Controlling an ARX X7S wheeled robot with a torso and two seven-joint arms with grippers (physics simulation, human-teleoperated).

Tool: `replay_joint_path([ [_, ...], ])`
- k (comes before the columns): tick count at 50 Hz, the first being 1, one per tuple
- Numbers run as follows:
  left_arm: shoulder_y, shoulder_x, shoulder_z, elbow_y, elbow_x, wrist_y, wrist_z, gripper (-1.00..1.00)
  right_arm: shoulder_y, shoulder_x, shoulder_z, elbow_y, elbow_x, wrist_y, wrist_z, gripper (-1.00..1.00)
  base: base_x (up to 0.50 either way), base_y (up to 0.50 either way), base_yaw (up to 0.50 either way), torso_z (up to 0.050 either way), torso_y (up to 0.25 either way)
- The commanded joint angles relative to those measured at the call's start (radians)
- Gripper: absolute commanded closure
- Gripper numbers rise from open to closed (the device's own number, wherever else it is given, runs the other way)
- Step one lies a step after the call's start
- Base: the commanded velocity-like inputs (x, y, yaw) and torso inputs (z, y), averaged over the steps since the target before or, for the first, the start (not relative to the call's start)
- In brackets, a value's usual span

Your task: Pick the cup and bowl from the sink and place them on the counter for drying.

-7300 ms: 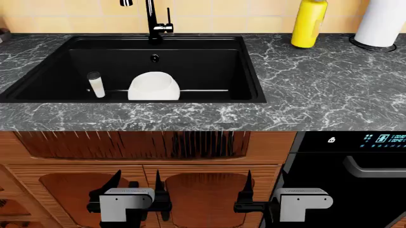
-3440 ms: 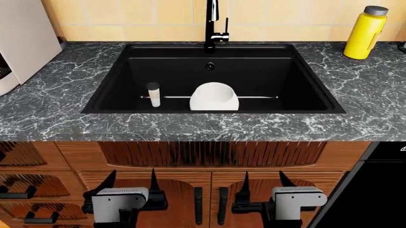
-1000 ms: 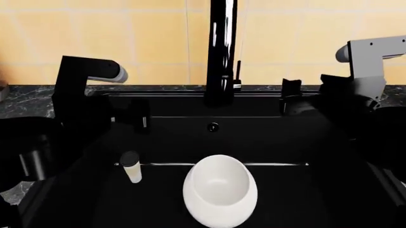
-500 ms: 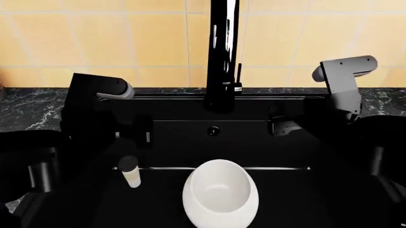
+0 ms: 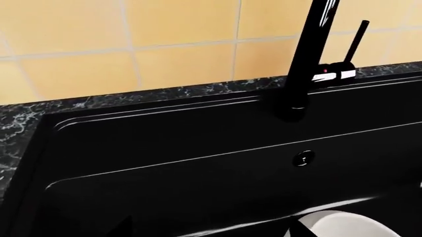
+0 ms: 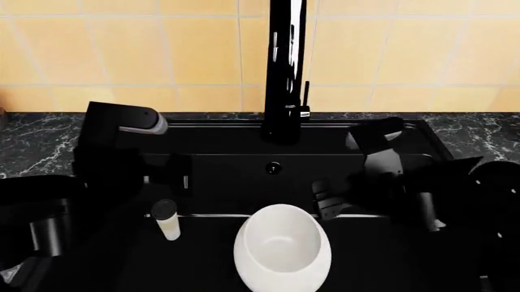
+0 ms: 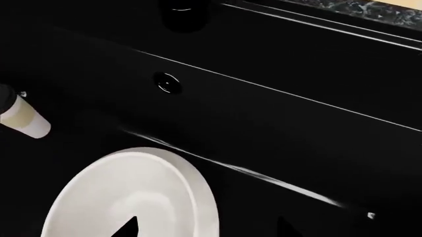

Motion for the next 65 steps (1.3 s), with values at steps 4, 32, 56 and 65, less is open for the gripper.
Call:
replay_joint_path([
  [4,0.020,-0.024,-0.016,0.015,-0.028,0.015,-0.014,-1.00,0.044,-0.027,-0.222,0.156,-0.157,-0.112,-0.172,-1.00,0.00,0.00,0.00,0.000,0.000],
  [32,0.086,-0.041,-0.004,0.035,-0.018,0.061,-0.001,-1.00,0.108,-0.205,-0.479,0.567,-0.400,-0.367,-0.486,-1.00,0.00,0.00,0.00,0.000,0.000],
  [56,0.105,-0.054,-0.003,0.043,-0.037,0.076,-0.023,-1.00,0.103,-0.383,-0.597,1.036,-0.566,-0.681,-0.705,-1.00,0.00,0.00,0.00,0.000,0.000],
  [65,0.105,-0.061,-0.001,0.044,-0.040,0.082,-0.022,-1.00,0.101,-0.357,-0.588,0.972,-0.554,-0.652,-0.673,1.00,0.00,0.00,0.00,0.000,0.000],
])
